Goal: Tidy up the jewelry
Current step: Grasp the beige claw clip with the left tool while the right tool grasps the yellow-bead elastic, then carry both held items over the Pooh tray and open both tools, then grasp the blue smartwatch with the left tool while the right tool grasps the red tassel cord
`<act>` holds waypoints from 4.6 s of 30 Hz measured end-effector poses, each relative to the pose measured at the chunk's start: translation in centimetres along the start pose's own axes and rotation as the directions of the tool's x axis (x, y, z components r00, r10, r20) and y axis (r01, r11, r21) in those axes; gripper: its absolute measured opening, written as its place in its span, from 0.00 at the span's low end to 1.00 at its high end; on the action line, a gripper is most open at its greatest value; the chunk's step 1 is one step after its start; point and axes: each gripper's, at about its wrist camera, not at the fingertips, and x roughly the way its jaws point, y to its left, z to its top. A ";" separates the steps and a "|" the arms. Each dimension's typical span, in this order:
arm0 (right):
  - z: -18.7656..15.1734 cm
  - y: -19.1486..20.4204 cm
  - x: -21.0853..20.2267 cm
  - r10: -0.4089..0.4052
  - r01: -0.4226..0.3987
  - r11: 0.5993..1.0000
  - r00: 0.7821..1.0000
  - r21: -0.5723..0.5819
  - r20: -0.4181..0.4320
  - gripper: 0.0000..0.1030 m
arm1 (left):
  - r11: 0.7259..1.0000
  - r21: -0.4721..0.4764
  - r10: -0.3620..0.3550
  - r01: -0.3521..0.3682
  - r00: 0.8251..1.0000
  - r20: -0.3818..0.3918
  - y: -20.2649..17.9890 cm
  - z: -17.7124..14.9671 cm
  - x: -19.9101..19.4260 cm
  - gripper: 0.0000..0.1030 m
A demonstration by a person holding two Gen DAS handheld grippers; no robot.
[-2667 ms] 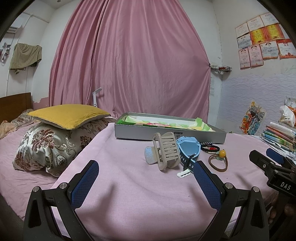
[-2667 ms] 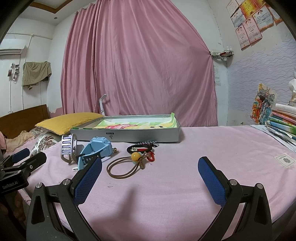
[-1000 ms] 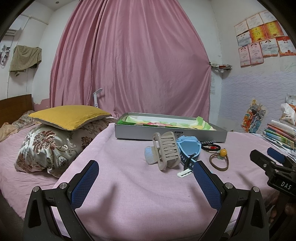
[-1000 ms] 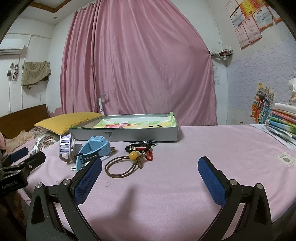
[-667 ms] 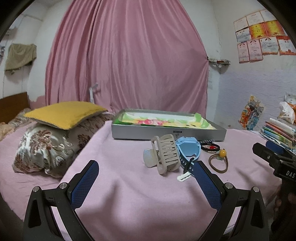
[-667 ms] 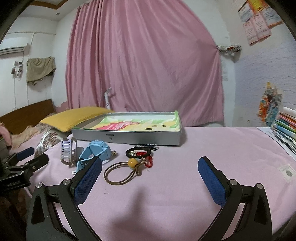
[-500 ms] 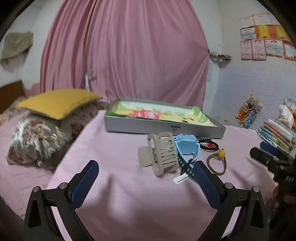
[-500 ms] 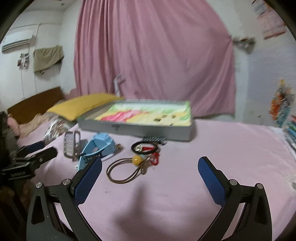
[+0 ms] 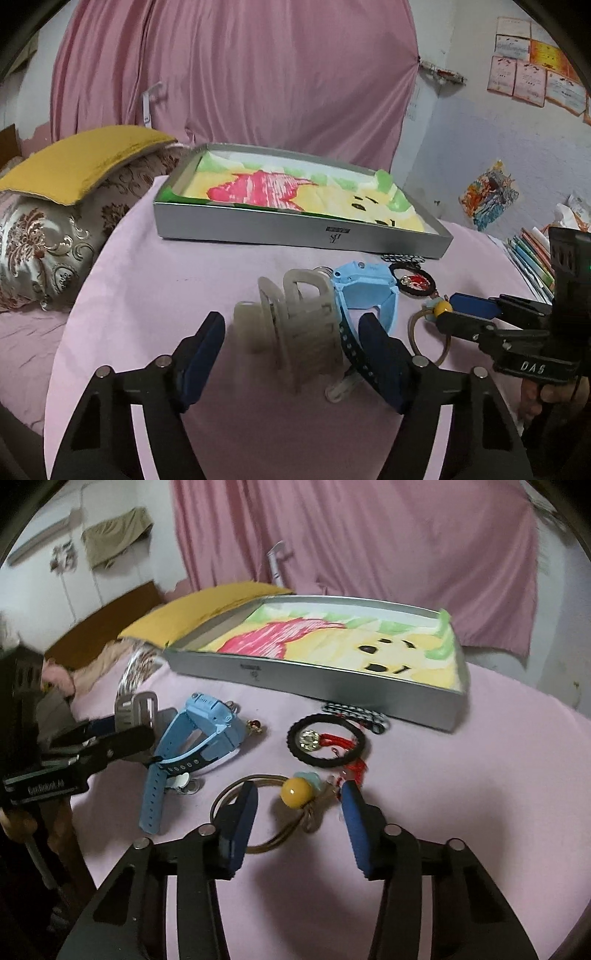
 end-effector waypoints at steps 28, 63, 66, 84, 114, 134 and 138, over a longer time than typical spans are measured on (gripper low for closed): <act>0.1 1.7 -6.9 -0.017 0.052 0.991 0.963 -0.124 0.269 0.19 | 0.997 0.057 -0.061 0.051 0.979 0.195 -1.1 1.0 -3.9 0.27; 11.1 -4.0 3.7 -0.079 0.061 0.994 0.977 0.095 0.197 0.19 | 1.000 0.030 0.005 -0.008 0.997 0.071 1.5 12.0 7.9 0.27; 10.9 -4.2 4.8 -0.066 0.052 0.994 0.988 0.101 0.140 0.19 | 0.999 0.032 0.006 -0.006 1.000 0.017 1.8 11.7 8.7 0.27; 9.8 -4.0 3.0 -0.081 0.062 0.992 0.979 0.110 0.184 0.43 | 1.000 -0.006 -0.017 0.018 1.000 0.011 2.4 10.8 7.9 0.58; 1.3 -1.6 -6.9 -0.122 0.139 0.988 0.965 -0.061 0.231 0.97 | 0.983 0.172 -0.078 0.066 0.995 0.069 -0.3 3.5 -0.5 0.99; 0.8 -2.6 -1.9 -0.023 0.022 0.999 0.999 -0.023 -0.048 0.46 | 0.974 0.042 -0.210 0.222 0.958 -0.197 0.2 2.9 3.7 0.55; 1.3 -2.0 -1.2 -0.073 0.068 0.994 0.995 -0.082 -0.064 0.36 | 0.976 0.026 -0.205 0.216 0.954 -0.220 0.0 3.0 4.2 0.42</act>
